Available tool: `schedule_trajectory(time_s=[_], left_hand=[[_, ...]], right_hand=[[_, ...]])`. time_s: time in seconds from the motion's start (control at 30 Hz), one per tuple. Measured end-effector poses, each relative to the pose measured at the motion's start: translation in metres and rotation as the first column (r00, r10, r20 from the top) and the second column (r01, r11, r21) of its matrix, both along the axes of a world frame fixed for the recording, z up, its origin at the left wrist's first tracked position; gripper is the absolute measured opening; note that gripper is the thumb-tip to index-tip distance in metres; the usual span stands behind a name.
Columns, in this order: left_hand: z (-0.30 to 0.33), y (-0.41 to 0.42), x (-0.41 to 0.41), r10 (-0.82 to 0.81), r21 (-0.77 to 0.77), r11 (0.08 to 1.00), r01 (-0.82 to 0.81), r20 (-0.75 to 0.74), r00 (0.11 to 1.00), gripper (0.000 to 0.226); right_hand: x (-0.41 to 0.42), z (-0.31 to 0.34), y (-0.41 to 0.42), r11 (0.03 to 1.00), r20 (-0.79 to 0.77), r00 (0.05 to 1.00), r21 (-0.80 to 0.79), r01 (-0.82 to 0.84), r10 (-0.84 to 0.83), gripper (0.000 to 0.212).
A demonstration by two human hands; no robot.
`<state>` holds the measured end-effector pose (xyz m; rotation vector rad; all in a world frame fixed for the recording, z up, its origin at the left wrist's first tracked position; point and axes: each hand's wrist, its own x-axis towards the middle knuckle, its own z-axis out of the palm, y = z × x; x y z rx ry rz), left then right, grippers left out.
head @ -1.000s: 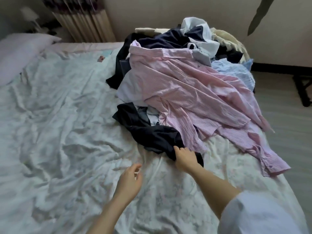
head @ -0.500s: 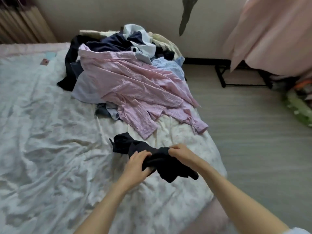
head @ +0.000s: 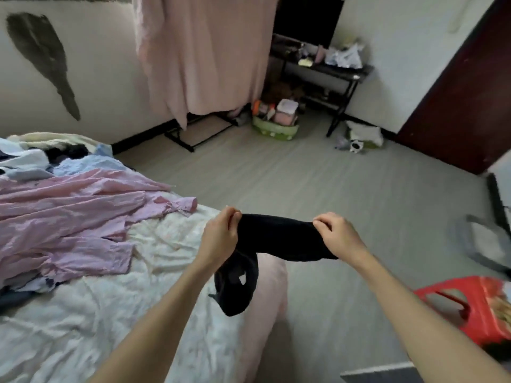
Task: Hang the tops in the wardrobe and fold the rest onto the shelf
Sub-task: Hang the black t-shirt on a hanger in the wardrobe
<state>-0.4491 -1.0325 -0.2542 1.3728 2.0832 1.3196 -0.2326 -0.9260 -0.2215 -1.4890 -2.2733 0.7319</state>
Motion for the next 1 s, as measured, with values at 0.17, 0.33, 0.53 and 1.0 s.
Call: schedule_trajectory(time_s=[0.17,0.33,0.53,1.0], left_hand=[[0.043,0.031,0.083,-0.241,0.064,0.969,0.239,0.014,0.97,0.024],[0.079,0.04,0.189,-0.41,0.024,0.91,0.414,0.205,0.889,0.035],[0.118,0.014,0.298,-0.428,0.023,0.812,0.584,0.703,0.568,0.022],[0.107,0.006,0.394,-0.688,-0.186,0.664,0.724,0.226,0.689,0.033]], right_hand=[[0.11,0.045,-0.026,0.908,-0.063,0.954,0.293,0.3,-0.295,0.016],[0.178,0.053,-0.09,0.944,-0.095,0.96,0.181,0.277,-0.264,0.018],[0.22,0.031,-0.16,0.961,-0.202,0.96,-0.236,0.144,-0.193,0.042],[0.381,0.041,-0.221,0.816,-0.022,0.815,-0.02,0.578,-0.579,0.017]])
